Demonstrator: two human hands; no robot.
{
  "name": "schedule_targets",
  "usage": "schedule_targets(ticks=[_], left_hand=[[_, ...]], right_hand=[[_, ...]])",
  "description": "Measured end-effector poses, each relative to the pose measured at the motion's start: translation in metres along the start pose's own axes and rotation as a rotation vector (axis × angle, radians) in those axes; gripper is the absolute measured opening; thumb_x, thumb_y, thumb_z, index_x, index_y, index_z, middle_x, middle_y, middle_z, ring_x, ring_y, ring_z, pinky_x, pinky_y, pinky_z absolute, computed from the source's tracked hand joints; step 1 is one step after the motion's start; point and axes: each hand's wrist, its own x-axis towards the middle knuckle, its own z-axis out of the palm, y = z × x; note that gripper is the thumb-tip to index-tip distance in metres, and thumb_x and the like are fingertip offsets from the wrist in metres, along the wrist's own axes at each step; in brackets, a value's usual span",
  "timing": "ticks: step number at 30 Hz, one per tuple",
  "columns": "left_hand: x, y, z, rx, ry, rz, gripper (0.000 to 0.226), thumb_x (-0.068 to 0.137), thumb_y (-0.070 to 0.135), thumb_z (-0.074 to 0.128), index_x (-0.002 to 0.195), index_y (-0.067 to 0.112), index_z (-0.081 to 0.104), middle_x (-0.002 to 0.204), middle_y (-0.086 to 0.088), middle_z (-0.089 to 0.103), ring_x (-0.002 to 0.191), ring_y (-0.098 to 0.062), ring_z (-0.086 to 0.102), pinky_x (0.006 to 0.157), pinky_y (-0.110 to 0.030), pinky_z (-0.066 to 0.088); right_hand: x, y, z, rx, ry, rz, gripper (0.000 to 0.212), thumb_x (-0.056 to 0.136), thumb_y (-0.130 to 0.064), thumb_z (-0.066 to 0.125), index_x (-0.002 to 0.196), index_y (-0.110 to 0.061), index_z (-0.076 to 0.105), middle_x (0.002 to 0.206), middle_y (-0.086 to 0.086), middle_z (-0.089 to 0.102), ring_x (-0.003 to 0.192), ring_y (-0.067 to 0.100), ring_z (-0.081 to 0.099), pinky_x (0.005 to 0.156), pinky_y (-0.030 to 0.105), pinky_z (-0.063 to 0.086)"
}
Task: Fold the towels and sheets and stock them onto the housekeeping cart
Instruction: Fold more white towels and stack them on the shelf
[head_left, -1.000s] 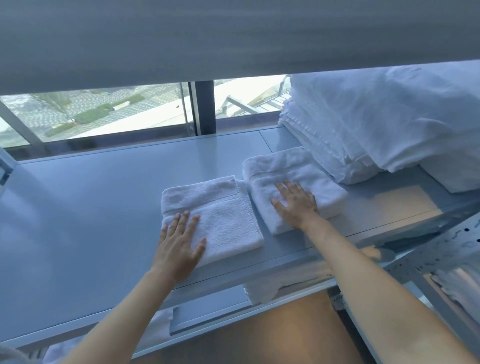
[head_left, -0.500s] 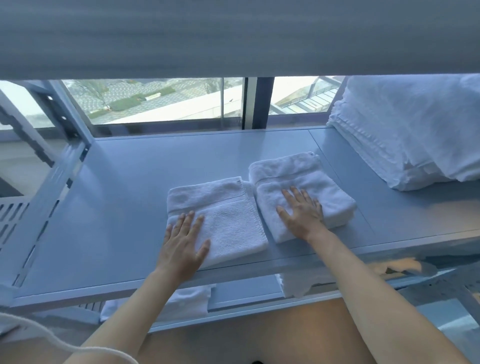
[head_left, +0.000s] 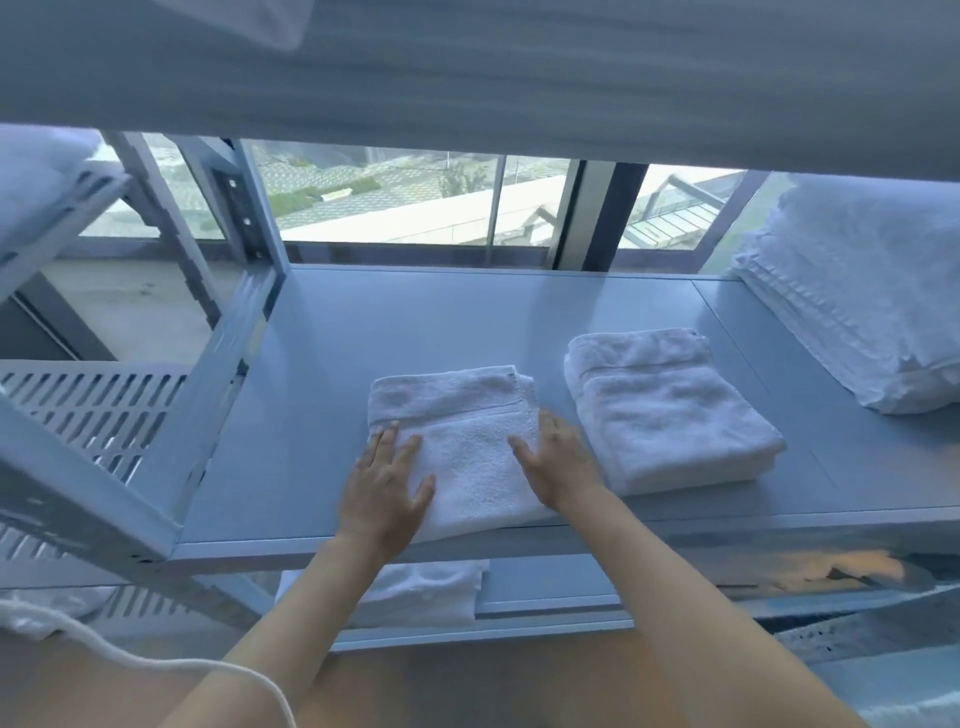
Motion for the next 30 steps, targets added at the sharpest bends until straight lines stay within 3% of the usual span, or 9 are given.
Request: schedule_targets(ticks=[4,10,12,15,21,24,27,30], left_hand=[[-0.003,-0.004,-0.004,0.035,0.049,-0.147,0.063,0.100,0.047,0.053,0.156,0.020,0.039,0.157,-0.020,0.037,0.134,-0.040,0.041,0.108,-0.049,0.041],[0.010,0.011,-0.004,-0.020,0.033,-0.300,0.066,0.100,0.055,0.051,0.158,0.028,0.034,0.140,-0.016,0.046,0.115,-0.040,0.054,0.096,-0.046,0.048],[0.013,0.016,-0.005,-0.087,0.057,-0.358,0.063,0.099,0.053,0.054,0.156,0.031,0.038,0.135,-0.012,0.044,0.102,-0.040,0.062,0.086,-0.044,0.050],[0.010,0.025,-0.005,-0.178,0.147,-0.370,0.058,0.098,0.040,0.063,0.152,0.027,0.046,0.127,-0.009,0.047,0.087,-0.037,0.064,0.075,-0.039,0.050],[0.007,0.054,-0.013,-0.170,0.353,-0.308,0.053,0.094,0.020,0.068,0.145,0.024,0.054,0.123,-0.009,0.051,0.086,-0.040,0.064,0.072,-0.041,0.052],[0.015,0.079,-0.025,-0.163,0.446,-0.295,0.052,0.094,0.020,0.067,0.144,0.025,0.055,0.123,-0.008,0.051,0.090,-0.039,0.064,0.075,-0.043,0.054],[0.030,0.114,-0.036,-0.188,0.550,-0.258,0.051,0.094,0.022,0.068,0.144,0.026,0.056,0.123,-0.007,0.052,0.095,-0.036,0.065,0.080,-0.043,0.055],[0.049,0.163,-0.038,-0.230,0.623,-0.181,0.052,0.094,0.024,0.069,0.144,0.028,0.056,0.121,-0.005,0.052,0.097,-0.032,0.064,0.083,-0.042,0.054]], right_hand=[[0.008,-0.023,0.013,-0.040,-0.047,0.138,0.085,0.099,-0.064,0.045,0.157,-0.004,0.023,0.150,0.015,0.036,0.133,0.035,0.036,0.108,0.046,0.037],[0.019,-0.030,0.014,0.082,-0.093,0.226,0.091,0.096,-0.060,0.056,0.159,-0.008,0.017,0.148,0.018,0.035,0.131,0.040,0.047,0.104,0.046,0.042],[0.028,-0.026,0.010,0.143,-0.131,0.223,0.090,0.091,-0.058,0.062,0.157,-0.012,0.022,0.144,0.016,0.045,0.130,0.038,0.051,0.103,0.044,0.043],[0.042,-0.016,0.001,0.278,-0.159,0.180,0.069,0.082,-0.051,0.071,0.138,-0.017,0.049,0.129,0.006,0.062,0.123,0.030,0.058,0.099,0.037,0.048],[0.055,-0.008,-0.020,0.503,-0.149,-0.022,0.058,0.081,-0.034,0.074,0.134,-0.029,0.053,0.100,-0.012,0.064,0.103,0.019,0.065,0.082,0.026,0.045],[0.065,-0.005,-0.051,0.550,-0.115,-0.118,0.057,0.081,-0.035,0.077,0.133,-0.026,0.054,0.109,-0.005,0.070,0.103,0.021,0.066,0.088,0.030,0.051],[0.074,0.012,-0.097,0.586,-0.040,-0.194,0.059,0.081,-0.037,0.077,0.134,-0.029,0.054,0.108,-0.007,0.070,0.100,0.017,0.065,0.078,0.025,0.050],[0.082,0.046,-0.144,0.582,0.043,-0.239,0.063,0.082,-0.040,0.077,0.138,-0.026,0.053,0.118,-0.004,0.069,0.109,0.021,0.064,0.092,0.036,0.053]])
